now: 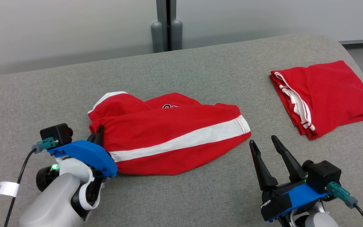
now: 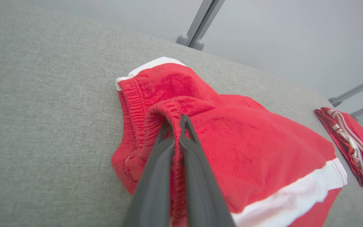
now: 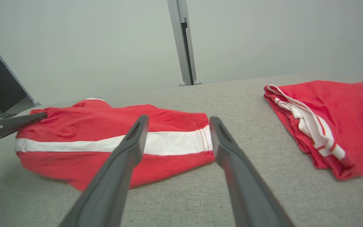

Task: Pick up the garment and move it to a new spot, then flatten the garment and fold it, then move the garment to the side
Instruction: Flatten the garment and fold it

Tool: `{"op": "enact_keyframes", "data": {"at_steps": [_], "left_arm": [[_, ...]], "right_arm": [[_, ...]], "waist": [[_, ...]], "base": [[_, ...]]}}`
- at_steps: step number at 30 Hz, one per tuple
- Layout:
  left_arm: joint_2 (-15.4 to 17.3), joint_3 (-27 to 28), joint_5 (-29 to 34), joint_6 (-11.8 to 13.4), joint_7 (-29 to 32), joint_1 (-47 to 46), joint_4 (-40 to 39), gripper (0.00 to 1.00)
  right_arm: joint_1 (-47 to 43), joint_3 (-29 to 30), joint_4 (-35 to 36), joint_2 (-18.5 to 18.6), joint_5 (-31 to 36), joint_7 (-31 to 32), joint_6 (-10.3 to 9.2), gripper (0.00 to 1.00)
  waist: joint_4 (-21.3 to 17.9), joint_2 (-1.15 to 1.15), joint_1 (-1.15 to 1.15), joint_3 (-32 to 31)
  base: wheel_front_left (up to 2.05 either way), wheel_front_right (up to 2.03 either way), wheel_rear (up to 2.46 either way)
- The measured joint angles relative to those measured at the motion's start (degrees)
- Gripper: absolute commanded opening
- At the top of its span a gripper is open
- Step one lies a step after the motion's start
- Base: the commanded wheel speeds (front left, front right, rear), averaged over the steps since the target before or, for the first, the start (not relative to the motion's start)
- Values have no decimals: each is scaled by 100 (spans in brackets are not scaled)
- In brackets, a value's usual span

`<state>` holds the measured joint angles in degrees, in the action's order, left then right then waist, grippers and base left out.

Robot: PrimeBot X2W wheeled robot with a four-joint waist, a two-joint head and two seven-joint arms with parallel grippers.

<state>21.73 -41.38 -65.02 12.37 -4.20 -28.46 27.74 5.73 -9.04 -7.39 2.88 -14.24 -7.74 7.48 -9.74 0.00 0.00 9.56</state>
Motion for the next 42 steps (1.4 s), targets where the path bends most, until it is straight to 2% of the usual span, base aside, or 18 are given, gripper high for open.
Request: {"op": "enact_keyframes", "data": {"at_steps": [6,8,9,10,18,23,25,32,37,42], "left_arm": [[272,-102,253,-32,-7,-144,374,0],[354,-205,412,-66,-54,-208,442,48],[391,-258,505,-78,-94,-233,472,48],[413,-286,588,-75,-154,-244,498,100],[487,-307,862,-169,-853,-81,265,100],[532,127,1114,-190,-1069,396,-316,100],[477,601,1501,-215,-1074,634,-808,100],[-141,1965,2875,-448,-1080,1923,-1960,100],[-501,2521,3405,-708,-1079,2527,-1947,100],[-624,2707,3722,-889,-1080,2838,-1639,100]], "right_arm": [[90,-70,-8,-1,-1,1,0,100],[90,-65,-13,-1,-1,1,1,100],[90,-57,-14,-1,1,1,0,100],[89,-45,-16,-1,8,1,0,100],[50,67,-13,-1,55,21,0,100],[-31,191,33,-1,75,45,0,100],[-68,265,55,-1,76,45,0,100],[-186,491,79,-1,75,60,0,100],[-258,569,126,-2,97,96,0,100],[-360,682,156,-1,101,120,0,100]], "waist": [[-15,0,0,49],[-17,0,0,51],[-17,0,0,51],[-15,0,0,48],[50,0,0,-85],[143,0,0,-231],[206,0,0,-282],[407,0,0,-497],[530,0,-1,-617],[642,0,-1,-729]], "base": [[0,0,0],[0,0,0],[0,0,0],[0,0,0],[0,0,0],[0,0,0],[0,0,0],[0,0,0],[0,0,0],[0,0,0]]}}
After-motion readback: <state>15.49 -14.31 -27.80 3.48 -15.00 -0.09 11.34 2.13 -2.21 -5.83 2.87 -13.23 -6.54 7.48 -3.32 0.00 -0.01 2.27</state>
